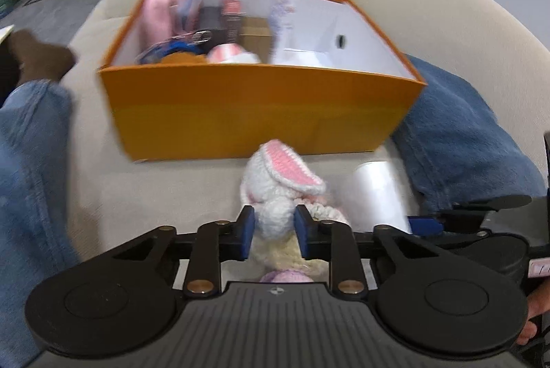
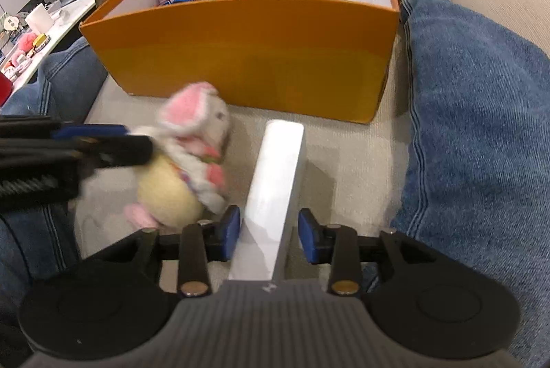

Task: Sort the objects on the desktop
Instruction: 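Grasp the crocheted bunny with the left gripper while the right grasps the white paper roll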

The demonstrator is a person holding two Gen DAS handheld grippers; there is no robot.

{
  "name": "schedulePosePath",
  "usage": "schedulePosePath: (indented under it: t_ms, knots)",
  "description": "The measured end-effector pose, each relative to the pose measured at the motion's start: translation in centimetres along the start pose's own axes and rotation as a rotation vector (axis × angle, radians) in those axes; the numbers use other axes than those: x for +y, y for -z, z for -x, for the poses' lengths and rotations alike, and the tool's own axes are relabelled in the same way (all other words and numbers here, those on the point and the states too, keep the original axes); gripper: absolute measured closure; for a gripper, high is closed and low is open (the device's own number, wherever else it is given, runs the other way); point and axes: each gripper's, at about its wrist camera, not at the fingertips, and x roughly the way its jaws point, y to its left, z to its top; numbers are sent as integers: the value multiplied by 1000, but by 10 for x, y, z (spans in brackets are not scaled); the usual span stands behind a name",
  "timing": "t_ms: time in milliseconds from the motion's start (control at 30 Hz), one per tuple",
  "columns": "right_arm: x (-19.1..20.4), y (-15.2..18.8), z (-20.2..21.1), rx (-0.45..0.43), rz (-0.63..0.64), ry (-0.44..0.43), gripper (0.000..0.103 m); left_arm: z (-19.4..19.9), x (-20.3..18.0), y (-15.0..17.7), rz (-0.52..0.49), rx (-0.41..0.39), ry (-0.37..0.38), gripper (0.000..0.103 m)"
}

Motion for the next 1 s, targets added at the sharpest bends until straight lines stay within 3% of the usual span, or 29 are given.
schedulePosePath:
  t_ms: [67, 400, 467, 533, 567, 600, 633, 833, 900, 1000]
  knots:
    - [-4, 2, -1, 4, -27, -15, 69, 2, 10, 4, 21, 7, -31, 78]
    - [-3, 3, 8, -38, -52, -52, 72, 8, 41, 11, 105, 8, -99, 78]
    - [-1, 2, 6, -40, -48, -48, 73, 13, 41, 11, 112, 1, -94, 77]
    - [0, 2, 2, -30, -47, -32, 73, 21, 36, 11, 103, -16, -86, 67]
    - [0, 3, 0, -22, -46, -31, 73, 26, 31, 10, 82, -34, -84, 63]
    - [0, 3, -1, -23, -44, -33, 73, 29, 24, 9, 56, -51, -83, 50]
    - [0, 2, -1, -24, -42, -32, 73, 31, 16, 7, 21, -65, -82, 45]
    - [-6, 3, -1, -25, -76, -59, 73, 25, -50, 9, -291, -93, -34, 45]
    - [-9, 1, -3, -21, -100, -74, 73, 15, -61, 10, -353, -71, -37, 45]
    - [-13, 3, -2, -21, -113, -84, 73, 2, -66, 10, -384, -45, -105, 45]
